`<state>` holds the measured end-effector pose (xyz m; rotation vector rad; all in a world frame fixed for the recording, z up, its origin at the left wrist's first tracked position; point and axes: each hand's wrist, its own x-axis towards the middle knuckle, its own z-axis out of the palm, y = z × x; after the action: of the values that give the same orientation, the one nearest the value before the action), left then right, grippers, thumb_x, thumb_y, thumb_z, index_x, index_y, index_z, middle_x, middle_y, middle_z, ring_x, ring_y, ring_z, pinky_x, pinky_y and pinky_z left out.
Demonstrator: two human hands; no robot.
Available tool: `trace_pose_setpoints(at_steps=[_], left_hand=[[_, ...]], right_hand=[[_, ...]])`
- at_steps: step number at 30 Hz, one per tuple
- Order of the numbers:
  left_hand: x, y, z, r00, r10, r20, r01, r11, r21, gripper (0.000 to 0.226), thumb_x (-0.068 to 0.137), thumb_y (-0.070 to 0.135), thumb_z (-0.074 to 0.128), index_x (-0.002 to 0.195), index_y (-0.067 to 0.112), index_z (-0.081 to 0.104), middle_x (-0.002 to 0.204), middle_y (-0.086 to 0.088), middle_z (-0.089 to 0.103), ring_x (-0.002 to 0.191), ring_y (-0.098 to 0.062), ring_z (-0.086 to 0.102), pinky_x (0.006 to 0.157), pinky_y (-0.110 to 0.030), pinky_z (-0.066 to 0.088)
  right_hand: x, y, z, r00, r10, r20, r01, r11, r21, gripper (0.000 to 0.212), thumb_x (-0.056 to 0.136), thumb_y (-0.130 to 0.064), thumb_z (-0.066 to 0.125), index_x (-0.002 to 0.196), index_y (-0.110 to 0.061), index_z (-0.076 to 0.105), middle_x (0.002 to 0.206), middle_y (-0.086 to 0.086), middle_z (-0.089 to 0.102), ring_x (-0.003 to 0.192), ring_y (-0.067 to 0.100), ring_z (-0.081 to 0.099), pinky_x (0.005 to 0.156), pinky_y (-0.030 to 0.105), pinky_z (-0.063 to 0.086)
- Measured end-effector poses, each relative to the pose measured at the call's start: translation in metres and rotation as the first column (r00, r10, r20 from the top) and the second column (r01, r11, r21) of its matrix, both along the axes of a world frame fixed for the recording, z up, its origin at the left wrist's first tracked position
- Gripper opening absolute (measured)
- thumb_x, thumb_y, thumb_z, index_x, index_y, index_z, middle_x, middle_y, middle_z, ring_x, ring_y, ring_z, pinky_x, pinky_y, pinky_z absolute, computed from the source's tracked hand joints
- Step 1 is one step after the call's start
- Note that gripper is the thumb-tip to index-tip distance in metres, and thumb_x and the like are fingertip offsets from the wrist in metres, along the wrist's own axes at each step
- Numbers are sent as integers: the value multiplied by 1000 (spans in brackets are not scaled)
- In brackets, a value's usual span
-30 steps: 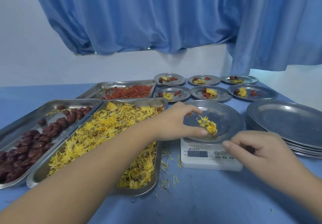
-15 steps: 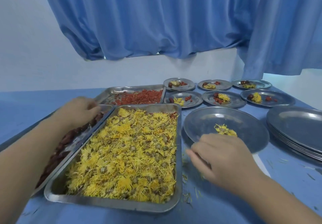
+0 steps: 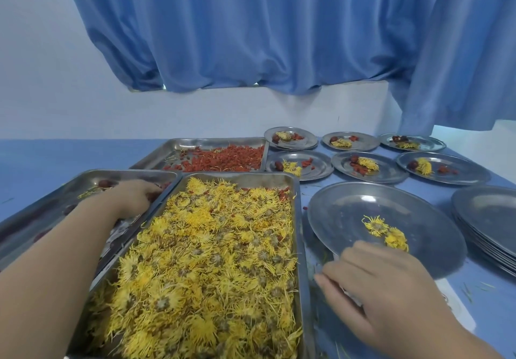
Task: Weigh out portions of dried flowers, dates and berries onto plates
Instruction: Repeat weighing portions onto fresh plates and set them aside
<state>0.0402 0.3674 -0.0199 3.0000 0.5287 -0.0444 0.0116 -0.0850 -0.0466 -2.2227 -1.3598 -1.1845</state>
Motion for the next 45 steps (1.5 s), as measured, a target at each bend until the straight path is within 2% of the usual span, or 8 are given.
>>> trace_pose_setpoints(at_steps=[10, 15, 19, 22, 29, 35, 40, 45], left_hand=[[-23, 4, 5, 987, 122, 106, -118, 992, -42, 20, 93, 30, 57, 97, 18, 72, 83, -1, 72, 68, -16, 66, 57, -26, 47], [-33, -33, 26, 919, 120, 375, -65, 986, -156, 28, 90, 47, 57, 107, 26, 64, 96, 1, 69, 74, -14, 62, 69, -32, 49], [-31, -95, 45, 937, -81, 340, 150, 972, -179, 23, 92, 40, 58, 112, 33, 64, 105, 14, 63, 91, -5, 57, 85, -28, 43], [-30, -151, 56, 917, -233, 322, 296, 941, -162, 16, 93, 36, 58, 108, 40, 63, 91, 26, 63, 77, 9, 56, 65, -14, 41], [-13, -270, 64, 805, -489, 335, 547, 831, -100, 25, 89, 39, 56, 111, 36, 67, 87, 25, 58, 79, 19, 52, 58, -6, 37], [11, -322, 47, 832, -527, 173, 541, 840, -43, 26, 89, 39, 53, 101, 24, 70, 96, 6, 69, 86, -12, 63, 80, -37, 55], [21, -331, 29, 879, -456, 137, 460, 888, -1, 42, 87, 60, 53, 118, 31, 59, 97, 10, 58, 90, -13, 57, 77, -32, 50], [25, -293, 49, 911, -329, 250, 371, 918, -143, 50, 87, 66, 49, 122, 30, 56, 111, 6, 59, 96, -14, 56, 74, -30, 43]], right_hand=[[0, -1, 1, 998, 33, -45, -31, 999, 27, 37, 93, -32, 50, 60, -21, 61, 54, -7, 44, 50, 13, 39, 42, 26, 35], [0, -4, 4, 995, 3, -98, 3, 998, 56, 39, 92, -33, 48, 57, -20, 58, 51, -8, 44, 49, 14, 42, 42, 27, 38], [-1, -17, 10, 969, 23, -245, 36, 971, 236, 43, 92, -36, 46, 54, -16, 52, 51, -8, 39, 49, 13, 41, 46, 30, 39], [3, -32, 15, 884, 153, -441, 89, 872, 481, 49, 91, -41, 45, 53, -11, 49, 48, -1, 41, 49, 11, 43, 50, 23, 35], [22, -58, 22, 717, 384, -582, 370, 498, 784, 39, 94, -43, 50, 64, -22, 66, 49, -1, 53, 42, 1, 42, 41, 11, 33], [24, -60, 25, 690, 428, -584, 387, 464, 797, 41, 95, -39, 51, 62, -19, 65, 46, 1, 48, 41, 2, 40, 40, 11, 33], [14, -55, 29, 715, 365, -596, 330, 575, 748, 41, 97, -33, 52, 61, -13, 60, 57, 16, 46, 47, 7, 38, 43, 19, 31], [21, -44, 44, 571, 518, -638, 419, 484, 768, 41, 93, -36, 55, 60, -12, 63, 47, -1, 46, 44, 7, 41, 43, 16, 37]])
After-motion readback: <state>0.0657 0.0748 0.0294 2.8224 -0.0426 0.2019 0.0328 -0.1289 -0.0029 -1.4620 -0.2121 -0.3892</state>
